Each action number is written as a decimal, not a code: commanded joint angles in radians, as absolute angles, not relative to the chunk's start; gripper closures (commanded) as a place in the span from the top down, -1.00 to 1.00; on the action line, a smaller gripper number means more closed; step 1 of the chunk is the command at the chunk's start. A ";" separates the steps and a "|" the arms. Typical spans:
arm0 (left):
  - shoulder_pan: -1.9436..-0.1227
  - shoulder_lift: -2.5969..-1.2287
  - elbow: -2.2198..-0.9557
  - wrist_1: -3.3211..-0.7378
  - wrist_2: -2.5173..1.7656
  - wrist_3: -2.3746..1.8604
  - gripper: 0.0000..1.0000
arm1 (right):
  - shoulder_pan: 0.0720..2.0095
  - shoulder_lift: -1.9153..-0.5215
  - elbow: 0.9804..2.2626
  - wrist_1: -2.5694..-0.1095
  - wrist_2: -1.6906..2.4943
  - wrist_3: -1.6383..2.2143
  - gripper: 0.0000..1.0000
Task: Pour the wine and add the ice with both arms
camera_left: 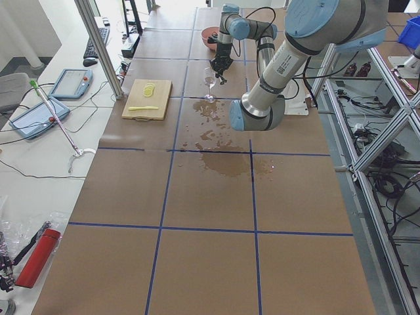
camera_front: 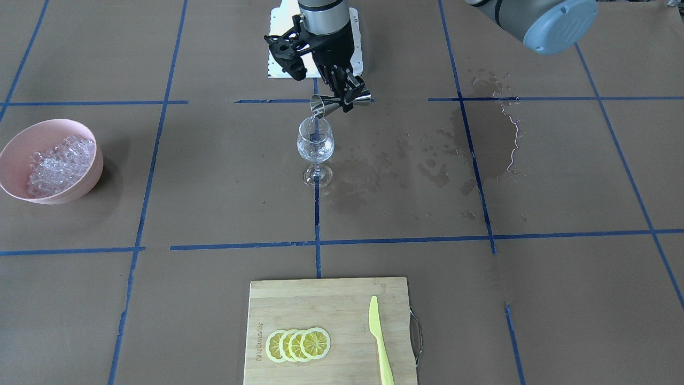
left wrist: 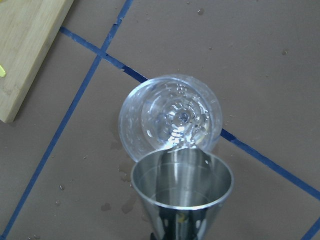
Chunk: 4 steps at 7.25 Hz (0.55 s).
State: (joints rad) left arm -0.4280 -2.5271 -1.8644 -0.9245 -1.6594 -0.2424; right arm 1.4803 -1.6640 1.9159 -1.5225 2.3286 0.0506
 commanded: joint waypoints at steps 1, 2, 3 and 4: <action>-0.428 -2.578 -1.849 -0.835 -1.658 -0.242 -1.00 | 1.480 -1.664 1.916 -1.523 2.329 0.051 1.00; -0.428 -2.615 -1.804 -0.813 -1.654 -0.242 -1.00 | 1.480 -1.664 1.916 -1.523 2.329 0.051 1.00; -0.428 -2.622 -1.798 -0.810 -1.652 -0.242 -1.00 | 1.480 -1.664 1.914 -1.523 2.329 0.051 1.00; -0.428 -2.622 -1.795 -0.808 -1.651 -0.242 -1.00 | 1.480 -1.664 1.914 -1.523 2.329 0.051 1.00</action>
